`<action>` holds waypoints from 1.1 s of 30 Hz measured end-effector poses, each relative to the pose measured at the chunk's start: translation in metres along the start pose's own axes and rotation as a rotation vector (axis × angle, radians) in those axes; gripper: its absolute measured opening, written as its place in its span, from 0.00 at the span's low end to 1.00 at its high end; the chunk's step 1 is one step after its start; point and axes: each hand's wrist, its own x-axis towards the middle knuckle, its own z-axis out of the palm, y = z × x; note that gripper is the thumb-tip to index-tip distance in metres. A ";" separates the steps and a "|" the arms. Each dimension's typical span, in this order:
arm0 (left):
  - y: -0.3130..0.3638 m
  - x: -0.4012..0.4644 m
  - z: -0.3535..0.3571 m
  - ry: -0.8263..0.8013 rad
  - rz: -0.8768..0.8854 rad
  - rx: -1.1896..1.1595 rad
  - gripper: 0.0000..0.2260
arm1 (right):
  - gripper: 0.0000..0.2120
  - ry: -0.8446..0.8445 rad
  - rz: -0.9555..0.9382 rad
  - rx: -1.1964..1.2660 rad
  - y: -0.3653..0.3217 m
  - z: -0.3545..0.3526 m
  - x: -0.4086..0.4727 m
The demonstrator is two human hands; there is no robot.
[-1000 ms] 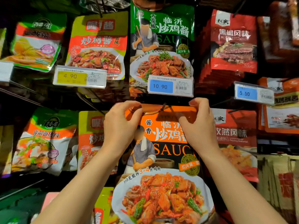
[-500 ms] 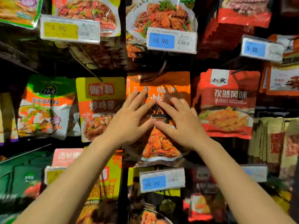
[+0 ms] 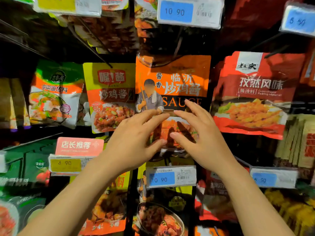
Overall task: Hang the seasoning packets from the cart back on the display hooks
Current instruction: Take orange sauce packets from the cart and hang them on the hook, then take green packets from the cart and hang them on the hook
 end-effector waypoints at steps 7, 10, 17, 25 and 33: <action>0.022 -0.057 -0.024 0.086 -0.107 -0.093 0.14 | 0.14 0.049 -0.107 0.142 -0.033 0.012 -0.022; 0.018 -0.097 -0.036 0.115 -0.242 -0.115 0.12 | 0.13 0.019 -0.197 0.173 -0.056 0.040 -0.034; -0.008 -0.236 -0.078 0.060 -0.554 -0.019 0.12 | 0.14 -0.339 -0.332 0.285 -0.152 0.128 -0.077; -0.027 -0.482 -0.136 -0.094 -1.134 -0.050 0.13 | 0.19 -0.991 -0.443 0.365 -0.306 0.258 -0.165; -0.015 -0.658 -0.216 -0.135 -1.564 0.057 0.12 | 0.18 -1.501 -0.510 0.526 -0.449 0.352 -0.264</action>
